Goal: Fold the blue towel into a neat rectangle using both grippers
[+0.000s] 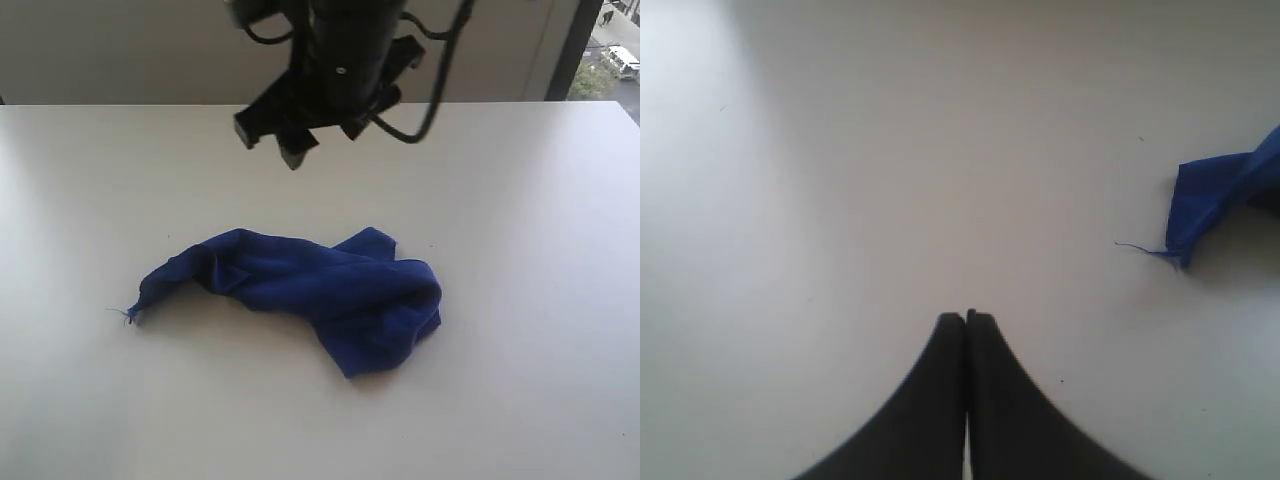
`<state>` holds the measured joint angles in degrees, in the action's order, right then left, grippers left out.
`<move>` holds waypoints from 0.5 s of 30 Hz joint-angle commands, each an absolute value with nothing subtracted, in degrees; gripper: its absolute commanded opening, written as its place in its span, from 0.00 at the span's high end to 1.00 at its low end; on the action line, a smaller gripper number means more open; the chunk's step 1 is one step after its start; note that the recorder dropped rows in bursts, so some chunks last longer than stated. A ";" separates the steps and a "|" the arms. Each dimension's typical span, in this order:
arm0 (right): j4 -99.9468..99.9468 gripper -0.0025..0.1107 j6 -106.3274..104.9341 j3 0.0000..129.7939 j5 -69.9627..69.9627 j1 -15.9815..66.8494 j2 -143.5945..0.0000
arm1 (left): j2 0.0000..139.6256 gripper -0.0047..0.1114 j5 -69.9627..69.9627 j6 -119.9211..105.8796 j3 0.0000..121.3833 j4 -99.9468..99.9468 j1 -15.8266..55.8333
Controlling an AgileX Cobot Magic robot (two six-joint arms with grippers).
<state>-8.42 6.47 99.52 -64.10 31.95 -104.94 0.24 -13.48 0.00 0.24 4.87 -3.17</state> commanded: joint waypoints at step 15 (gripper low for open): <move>13.11 0.42 4.33 57.12 -31.50 11.90 -93.62 | 0.00 0.96 -13.35 0.00 0.00 5.05 -3.33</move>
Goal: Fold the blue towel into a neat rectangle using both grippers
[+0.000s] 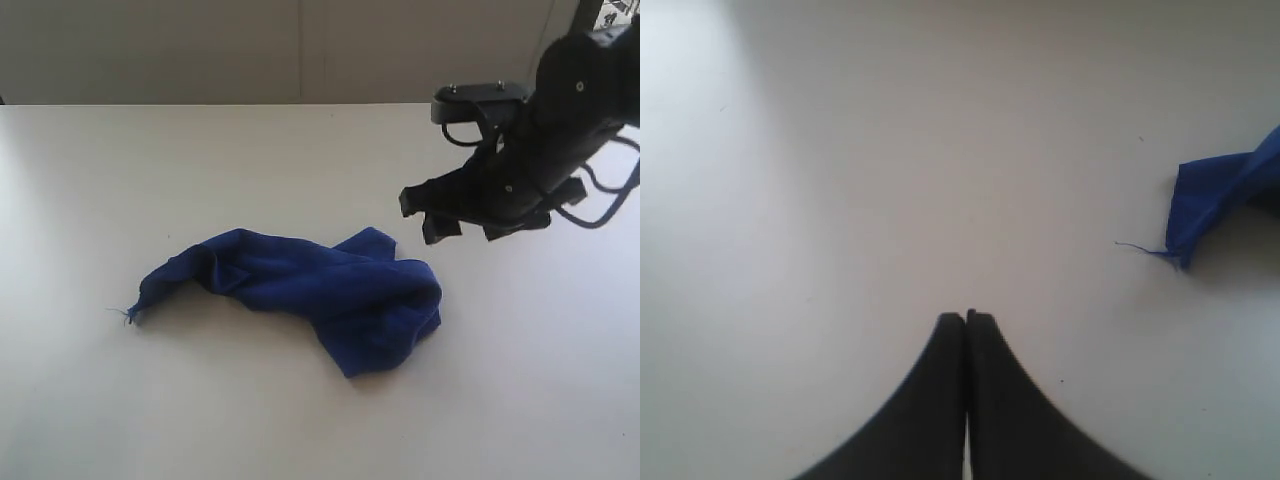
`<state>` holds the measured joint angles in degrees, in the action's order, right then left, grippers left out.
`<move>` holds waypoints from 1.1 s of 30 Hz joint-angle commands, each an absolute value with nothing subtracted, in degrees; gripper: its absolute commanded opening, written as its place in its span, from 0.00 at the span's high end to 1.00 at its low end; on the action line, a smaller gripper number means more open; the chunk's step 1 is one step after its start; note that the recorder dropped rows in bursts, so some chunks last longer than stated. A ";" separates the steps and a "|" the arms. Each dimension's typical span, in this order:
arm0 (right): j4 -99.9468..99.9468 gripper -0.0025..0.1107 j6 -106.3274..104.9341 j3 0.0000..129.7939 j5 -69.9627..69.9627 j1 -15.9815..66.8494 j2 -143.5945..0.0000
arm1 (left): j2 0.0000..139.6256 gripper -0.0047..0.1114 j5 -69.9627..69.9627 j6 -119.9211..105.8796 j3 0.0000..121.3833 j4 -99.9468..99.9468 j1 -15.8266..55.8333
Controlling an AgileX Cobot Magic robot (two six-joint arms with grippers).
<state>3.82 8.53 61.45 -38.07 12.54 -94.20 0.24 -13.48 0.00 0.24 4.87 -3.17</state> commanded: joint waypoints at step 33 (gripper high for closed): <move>26.54 0.88 -7.13 57.43 -22.94 37.76 -100.05 | 0.00 0.96 -13.35 0.00 0.00 5.05 -3.33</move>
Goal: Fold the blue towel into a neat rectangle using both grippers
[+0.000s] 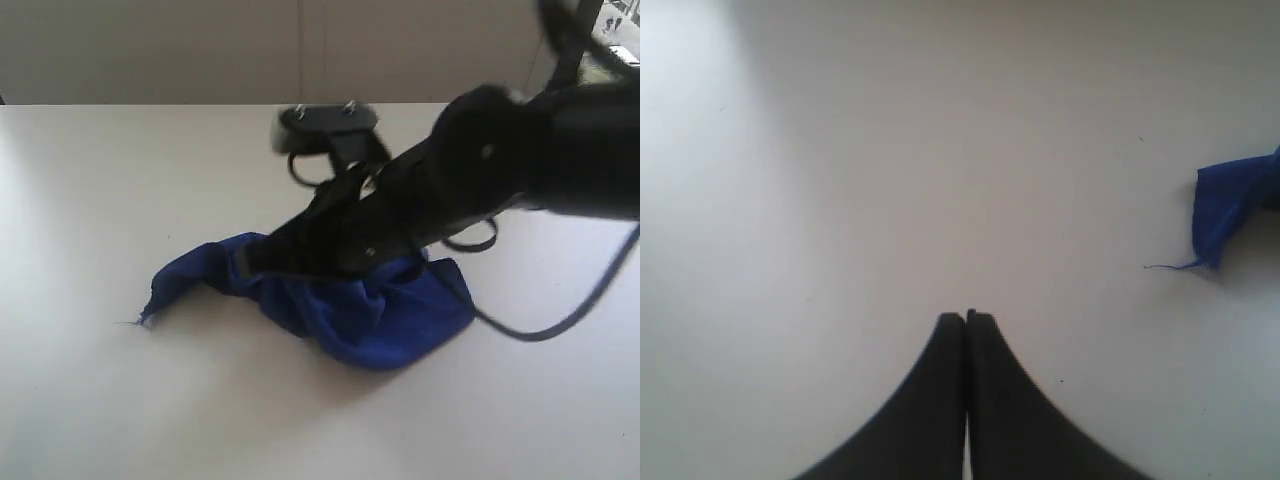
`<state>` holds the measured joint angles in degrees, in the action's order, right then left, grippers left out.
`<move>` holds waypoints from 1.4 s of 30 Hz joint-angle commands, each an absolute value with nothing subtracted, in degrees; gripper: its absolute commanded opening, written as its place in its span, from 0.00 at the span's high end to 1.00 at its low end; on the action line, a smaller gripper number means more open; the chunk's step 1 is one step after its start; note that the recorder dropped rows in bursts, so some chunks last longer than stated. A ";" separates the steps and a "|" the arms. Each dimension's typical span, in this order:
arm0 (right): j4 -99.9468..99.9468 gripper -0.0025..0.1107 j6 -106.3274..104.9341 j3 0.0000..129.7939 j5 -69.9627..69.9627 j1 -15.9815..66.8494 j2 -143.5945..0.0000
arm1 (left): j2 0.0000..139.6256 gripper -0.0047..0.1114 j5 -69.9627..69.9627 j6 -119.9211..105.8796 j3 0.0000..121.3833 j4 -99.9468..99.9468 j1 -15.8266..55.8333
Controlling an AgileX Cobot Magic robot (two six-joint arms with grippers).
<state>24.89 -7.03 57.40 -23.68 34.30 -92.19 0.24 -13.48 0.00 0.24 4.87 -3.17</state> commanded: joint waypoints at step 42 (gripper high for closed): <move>-7.80 0.98 -4.48 64.11 -33.47 25.67 -76.83 | 0.00 0.96 -13.35 0.00 0.00 5.05 -3.33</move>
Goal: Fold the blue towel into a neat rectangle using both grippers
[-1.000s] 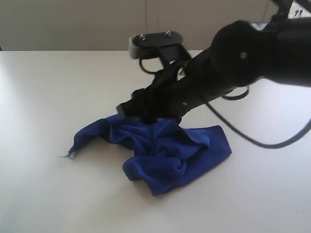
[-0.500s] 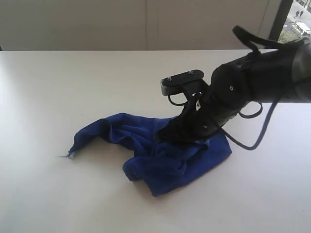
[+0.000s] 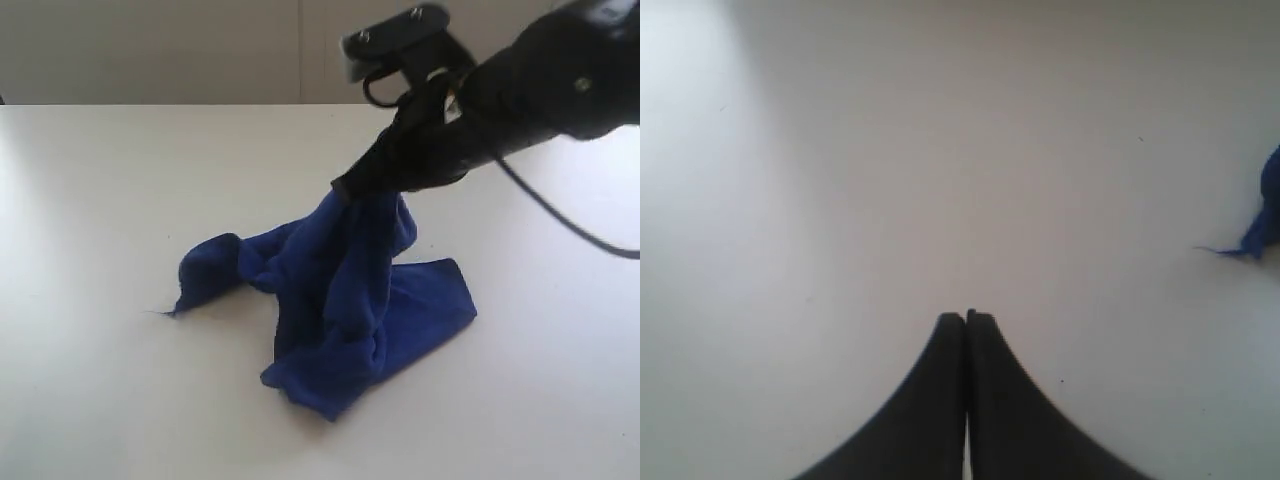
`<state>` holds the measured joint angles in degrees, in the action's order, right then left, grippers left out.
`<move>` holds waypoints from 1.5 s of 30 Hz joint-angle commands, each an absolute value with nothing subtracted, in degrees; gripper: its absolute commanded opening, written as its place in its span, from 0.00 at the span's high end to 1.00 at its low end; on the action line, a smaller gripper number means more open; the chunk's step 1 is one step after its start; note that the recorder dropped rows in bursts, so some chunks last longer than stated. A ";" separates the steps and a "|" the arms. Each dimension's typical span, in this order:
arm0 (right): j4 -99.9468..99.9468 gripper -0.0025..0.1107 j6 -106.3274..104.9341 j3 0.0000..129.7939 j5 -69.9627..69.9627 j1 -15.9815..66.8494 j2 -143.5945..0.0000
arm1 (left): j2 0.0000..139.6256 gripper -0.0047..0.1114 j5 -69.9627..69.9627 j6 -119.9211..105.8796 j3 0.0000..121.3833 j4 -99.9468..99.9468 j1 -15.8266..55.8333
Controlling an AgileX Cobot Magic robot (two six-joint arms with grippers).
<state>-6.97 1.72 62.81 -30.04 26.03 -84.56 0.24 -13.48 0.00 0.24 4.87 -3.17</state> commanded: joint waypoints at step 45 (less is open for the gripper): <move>15.98 0.49 -29.97 77.60 -38.66 33.34 -100.55 | 0.00 0.96 -13.35 0.00 0.00 5.05 -3.33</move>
<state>19.91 -34.08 77.61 -39.47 33.83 -103.51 0.24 -13.48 0.00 0.24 4.87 -3.17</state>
